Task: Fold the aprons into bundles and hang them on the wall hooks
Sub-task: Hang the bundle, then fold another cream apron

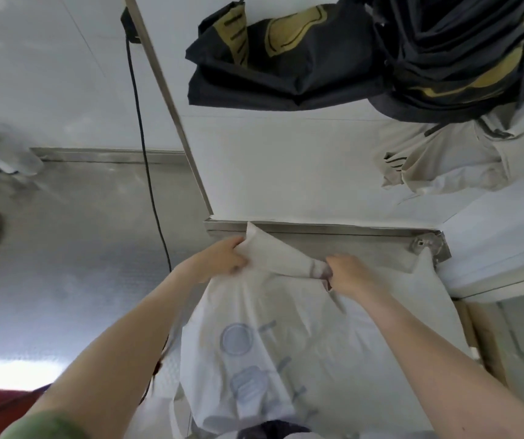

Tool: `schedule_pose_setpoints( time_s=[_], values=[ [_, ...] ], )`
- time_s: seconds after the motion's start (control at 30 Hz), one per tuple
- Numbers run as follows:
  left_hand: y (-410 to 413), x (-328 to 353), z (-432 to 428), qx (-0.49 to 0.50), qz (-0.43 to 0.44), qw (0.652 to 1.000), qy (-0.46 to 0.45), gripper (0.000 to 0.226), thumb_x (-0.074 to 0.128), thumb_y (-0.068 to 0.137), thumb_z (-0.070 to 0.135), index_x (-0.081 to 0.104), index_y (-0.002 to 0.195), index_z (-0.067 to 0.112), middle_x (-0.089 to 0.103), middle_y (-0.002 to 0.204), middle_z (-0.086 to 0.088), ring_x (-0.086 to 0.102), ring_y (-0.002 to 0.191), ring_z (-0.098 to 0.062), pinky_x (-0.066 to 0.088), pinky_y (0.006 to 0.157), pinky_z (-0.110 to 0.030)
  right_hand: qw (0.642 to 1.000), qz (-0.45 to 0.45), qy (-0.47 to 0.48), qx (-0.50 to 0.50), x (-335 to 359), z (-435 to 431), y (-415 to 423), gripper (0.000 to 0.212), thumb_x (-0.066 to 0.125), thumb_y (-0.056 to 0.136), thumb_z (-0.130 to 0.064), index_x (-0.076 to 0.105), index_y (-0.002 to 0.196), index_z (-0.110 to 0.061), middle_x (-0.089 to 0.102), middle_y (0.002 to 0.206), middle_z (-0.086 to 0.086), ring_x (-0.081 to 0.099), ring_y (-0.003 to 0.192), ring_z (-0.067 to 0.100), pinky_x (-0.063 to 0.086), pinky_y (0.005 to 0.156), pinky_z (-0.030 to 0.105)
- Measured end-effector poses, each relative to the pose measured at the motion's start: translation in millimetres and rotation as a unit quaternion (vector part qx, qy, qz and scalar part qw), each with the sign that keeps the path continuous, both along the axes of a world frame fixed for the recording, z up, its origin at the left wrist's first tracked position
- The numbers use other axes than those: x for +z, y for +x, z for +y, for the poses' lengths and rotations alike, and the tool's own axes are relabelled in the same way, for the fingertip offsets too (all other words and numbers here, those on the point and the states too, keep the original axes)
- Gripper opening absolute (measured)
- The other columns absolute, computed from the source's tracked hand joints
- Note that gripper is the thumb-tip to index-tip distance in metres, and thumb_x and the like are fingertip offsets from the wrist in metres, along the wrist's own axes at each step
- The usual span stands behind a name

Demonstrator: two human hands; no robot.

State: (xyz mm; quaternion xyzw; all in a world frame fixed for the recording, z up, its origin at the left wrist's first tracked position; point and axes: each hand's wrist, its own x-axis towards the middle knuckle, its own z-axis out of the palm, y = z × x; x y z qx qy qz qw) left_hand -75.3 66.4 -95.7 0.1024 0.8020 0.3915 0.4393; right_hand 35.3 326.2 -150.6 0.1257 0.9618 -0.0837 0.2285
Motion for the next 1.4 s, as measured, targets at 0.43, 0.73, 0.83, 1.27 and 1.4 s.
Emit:
schedule_pose_setpoints(
  time_s=[0.43, 0.73, 0.83, 1.27, 1.4],
  values=[
    [-24.8, 14.3, -15.9, 0.052, 0.247, 0.955, -0.159, 0.024, 0.059, 0.091, 0.033, 0.056, 0.094, 0.009, 0.061, 0.079, -0.003, 0.058, 0.078, -0.027, 0.043, 0.066, -0.033, 0.922, 0.380, -0.026, 0.065, 109.2, 18.9, 0.3, 0.004, 0.057, 0.078, -0.005, 0.054, 0.080, -0.006, 0.055, 0.082, 0.011, 0.055, 0.070, 0.033, 0.028, 0.058, 0.028],
    [-37.3, 26.3, -35.5, 0.176, 0.338, 0.916, -0.122, 0.028, 0.045, 0.099, 0.032, 0.039, 0.095, 0.006, 0.057, 0.082, -0.017, 0.055, 0.076, -0.037, 0.035, 0.058, -0.037, 0.981, 0.025, -0.192, 0.021, 93.7, -2.8, 29.1, 0.018, 0.041, 0.100, -0.024, 0.053, 0.088, -0.017, 0.062, 0.089, 0.005, 0.059, 0.082, 0.023, 0.041, 0.066, 0.029],
    [-33.8, 21.2, -40.8, 0.119, 0.315, 0.936, -0.098, 0.016, 0.053, 0.095, 0.019, 0.041, 0.090, 0.009, 0.052, 0.074, -0.007, 0.052, 0.073, -0.031, 0.032, 0.057, -0.035, 0.968, -0.043, -0.215, -0.121, 77.1, -3.3, 27.3, 0.019, 0.037, 0.101, -0.018, 0.046, 0.117, -0.015, 0.065, 0.095, 0.010, 0.067, 0.069, 0.029, 0.047, 0.050, 0.023],
    [-7.4, -0.7, -82.1, 0.001, -0.020, 1.000, -0.001, 0.074, 0.080, 0.061, 0.038, 0.050, 0.128, 0.029, 0.064, 0.118, 0.001, 0.061, 0.106, -0.020, 0.048, 0.093, -0.033, 0.982, -0.148, -0.115, -0.018, 27.2, -37.4, 18.9, 0.115, 0.074, 0.080, -0.022, -0.016, 0.149, -0.035, 0.055, 0.118, 0.012, 0.054, 0.084, 0.023, 0.038, 0.030, 0.014],
    [2.1, -30.4, -93.5, -0.122, 0.143, 0.931, -0.314, 0.086, 0.075, 0.071, 0.051, 0.033, 0.139, 0.020, 0.043, 0.135, -0.004, 0.039, 0.126, -0.028, 0.037, 0.103, -0.041, 0.992, -0.104, -0.067, -0.028, 4.5, -35.4, 18.8, 0.071, 0.063, 0.086, -0.020, 0.024, 0.145, -0.023, 0.058, 0.122, 0.012, 0.059, 0.094, 0.026, 0.045, 0.062, 0.027]
  ],
)
